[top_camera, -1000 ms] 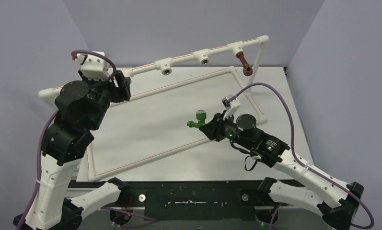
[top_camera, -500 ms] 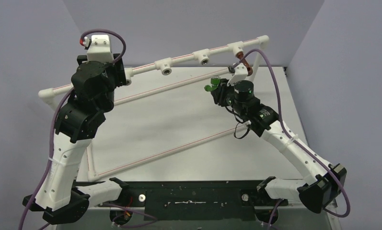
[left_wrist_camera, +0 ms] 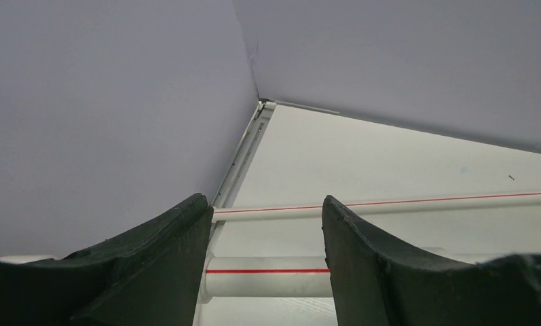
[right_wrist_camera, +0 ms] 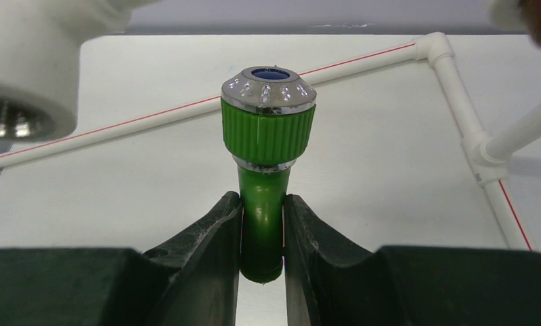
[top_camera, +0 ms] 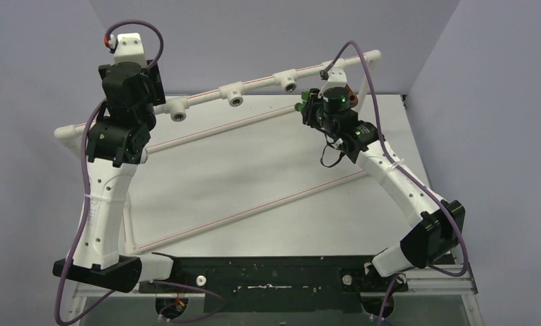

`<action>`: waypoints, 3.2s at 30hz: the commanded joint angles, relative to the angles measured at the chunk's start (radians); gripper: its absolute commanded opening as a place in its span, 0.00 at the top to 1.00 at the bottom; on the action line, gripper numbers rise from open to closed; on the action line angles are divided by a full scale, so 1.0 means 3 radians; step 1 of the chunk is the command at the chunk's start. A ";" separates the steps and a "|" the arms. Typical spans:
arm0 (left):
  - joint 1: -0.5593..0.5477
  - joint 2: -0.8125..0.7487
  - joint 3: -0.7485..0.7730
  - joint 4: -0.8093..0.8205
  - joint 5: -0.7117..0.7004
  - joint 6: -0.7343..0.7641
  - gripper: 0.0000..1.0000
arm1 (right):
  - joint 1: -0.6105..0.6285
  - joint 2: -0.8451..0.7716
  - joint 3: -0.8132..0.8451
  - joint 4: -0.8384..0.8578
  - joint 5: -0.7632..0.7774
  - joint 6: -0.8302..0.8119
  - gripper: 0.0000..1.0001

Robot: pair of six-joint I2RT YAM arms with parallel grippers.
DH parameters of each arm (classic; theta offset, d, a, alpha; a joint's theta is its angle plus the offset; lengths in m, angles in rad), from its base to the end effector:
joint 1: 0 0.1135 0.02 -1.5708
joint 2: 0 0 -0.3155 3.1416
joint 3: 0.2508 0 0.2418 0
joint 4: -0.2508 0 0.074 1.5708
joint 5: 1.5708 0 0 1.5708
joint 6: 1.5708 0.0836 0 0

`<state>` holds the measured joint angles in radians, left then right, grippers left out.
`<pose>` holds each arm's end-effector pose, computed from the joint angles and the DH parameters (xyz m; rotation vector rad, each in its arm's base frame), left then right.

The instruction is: Install the water faucets

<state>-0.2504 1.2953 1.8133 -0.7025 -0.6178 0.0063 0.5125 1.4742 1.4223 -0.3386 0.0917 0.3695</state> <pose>0.2520 -0.0145 0.5591 -0.2261 1.7195 0.3615 0.3280 0.1757 0.4155 -0.0812 1.9901 0.4865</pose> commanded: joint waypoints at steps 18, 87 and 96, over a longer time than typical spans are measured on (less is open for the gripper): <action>0.0345 0.0209 -0.0215 -0.0234 0.0626 -0.0237 0.41 | -0.0616 0.0333 0.0607 -0.0052 0.0364 -0.0131 1.00; 0.0024 -0.0235 -0.0302 0.0425 0.0588 -0.0385 0.35 | -0.0296 -0.1195 -0.1006 0.0361 -0.0801 0.0074 1.00; 0.0149 -0.0385 -0.0958 0.0767 0.0498 -0.0360 0.35 | 0.0156 -0.1724 -0.1480 0.0974 -0.1370 0.0093 1.00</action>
<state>-0.2253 1.1980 1.5963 -0.5755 -0.4381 -0.1162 0.5148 1.0523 1.0134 -0.2455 -0.2310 0.3866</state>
